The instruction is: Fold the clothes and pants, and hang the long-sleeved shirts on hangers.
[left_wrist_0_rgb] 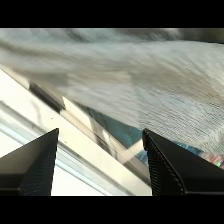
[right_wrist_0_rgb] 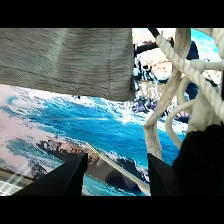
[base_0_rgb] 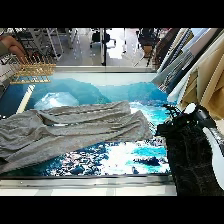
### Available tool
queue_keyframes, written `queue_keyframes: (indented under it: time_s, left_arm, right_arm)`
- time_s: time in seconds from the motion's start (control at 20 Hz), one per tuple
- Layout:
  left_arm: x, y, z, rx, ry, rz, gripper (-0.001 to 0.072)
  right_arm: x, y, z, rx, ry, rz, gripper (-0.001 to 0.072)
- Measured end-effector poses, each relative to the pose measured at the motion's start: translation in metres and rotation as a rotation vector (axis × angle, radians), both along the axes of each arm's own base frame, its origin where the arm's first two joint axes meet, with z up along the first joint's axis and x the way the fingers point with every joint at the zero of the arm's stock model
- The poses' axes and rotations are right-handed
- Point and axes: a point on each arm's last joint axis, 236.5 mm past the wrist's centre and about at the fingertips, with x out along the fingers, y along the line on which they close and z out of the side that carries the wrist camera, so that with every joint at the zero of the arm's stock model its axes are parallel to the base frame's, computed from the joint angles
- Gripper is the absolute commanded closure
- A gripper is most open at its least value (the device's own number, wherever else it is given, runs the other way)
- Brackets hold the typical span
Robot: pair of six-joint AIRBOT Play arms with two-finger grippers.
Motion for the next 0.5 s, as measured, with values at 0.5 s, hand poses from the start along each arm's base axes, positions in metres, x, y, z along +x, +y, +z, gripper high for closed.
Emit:
queue_keyframes:
  time_s: [0.5]
  left_arm:
    - [-0.050, 0.039, -0.012, 0.012, -0.002, 0.251, 0.0167]
  right_arm:
    - [0.016, 0.015, -0.045, 0.073, 0.002, 0.063, 0.0263]
